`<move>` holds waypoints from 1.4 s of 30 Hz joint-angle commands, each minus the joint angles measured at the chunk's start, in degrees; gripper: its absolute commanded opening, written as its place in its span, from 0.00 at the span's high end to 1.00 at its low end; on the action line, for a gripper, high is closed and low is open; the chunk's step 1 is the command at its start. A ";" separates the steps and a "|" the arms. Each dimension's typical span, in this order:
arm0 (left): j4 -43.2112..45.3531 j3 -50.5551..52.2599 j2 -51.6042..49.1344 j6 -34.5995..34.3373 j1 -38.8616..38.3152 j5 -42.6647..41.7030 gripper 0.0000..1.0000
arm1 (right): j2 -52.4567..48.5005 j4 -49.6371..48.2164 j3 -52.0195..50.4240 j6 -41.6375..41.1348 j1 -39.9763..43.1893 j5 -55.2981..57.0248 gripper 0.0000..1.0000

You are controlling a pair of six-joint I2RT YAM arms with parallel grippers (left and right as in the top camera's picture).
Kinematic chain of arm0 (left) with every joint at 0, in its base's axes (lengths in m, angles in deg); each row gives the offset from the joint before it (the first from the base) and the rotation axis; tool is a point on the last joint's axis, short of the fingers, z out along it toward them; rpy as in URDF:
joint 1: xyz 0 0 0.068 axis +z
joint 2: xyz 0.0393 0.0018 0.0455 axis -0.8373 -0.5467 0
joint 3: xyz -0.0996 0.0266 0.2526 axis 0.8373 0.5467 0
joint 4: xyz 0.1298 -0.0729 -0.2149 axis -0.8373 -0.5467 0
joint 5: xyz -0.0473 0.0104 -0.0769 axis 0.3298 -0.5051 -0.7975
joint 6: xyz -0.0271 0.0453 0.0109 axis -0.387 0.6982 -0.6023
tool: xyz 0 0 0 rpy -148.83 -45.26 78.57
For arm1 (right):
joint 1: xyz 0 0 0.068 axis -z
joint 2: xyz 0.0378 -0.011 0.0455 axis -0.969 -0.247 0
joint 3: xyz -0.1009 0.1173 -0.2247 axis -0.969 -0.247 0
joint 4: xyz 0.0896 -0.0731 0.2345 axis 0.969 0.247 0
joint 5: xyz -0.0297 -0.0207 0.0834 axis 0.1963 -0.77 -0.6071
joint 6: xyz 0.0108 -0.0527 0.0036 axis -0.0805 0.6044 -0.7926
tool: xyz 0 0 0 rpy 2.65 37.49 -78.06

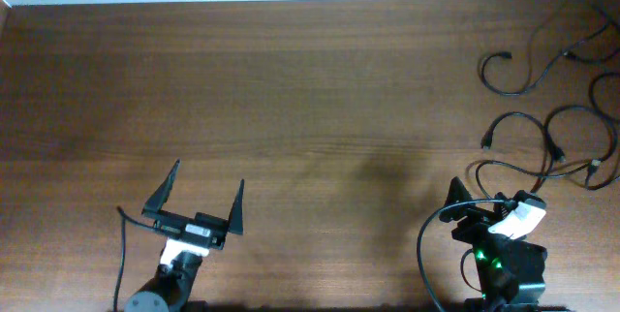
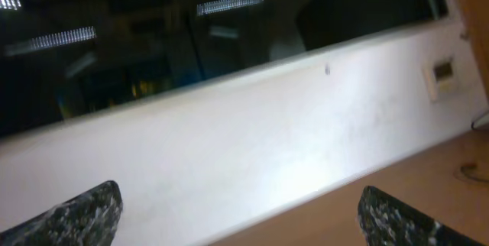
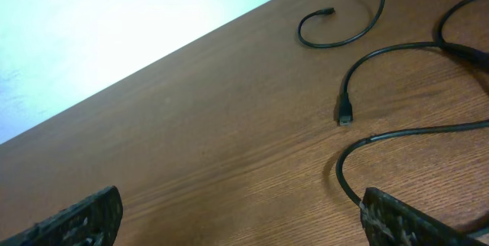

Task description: Untangle cables

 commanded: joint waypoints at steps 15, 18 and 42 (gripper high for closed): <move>-27.76 0.26 0.74 0.35 0.39 17.62 0.01 | 0.57 -0.04 -0.42 -0.28 -0.37 0.48 0.01; -27.78 0.24 0.74 0.33 0.39 17.86 0.01 | 0.57 -0.04 -0.42 -0.31 -0.37 0.48 0.01; -27.23 0.22 0.72 -12.66 0.39 25.18 0.01 | 0.57 -0.04 -0.42 -0.28 -0.37 0.48 0.01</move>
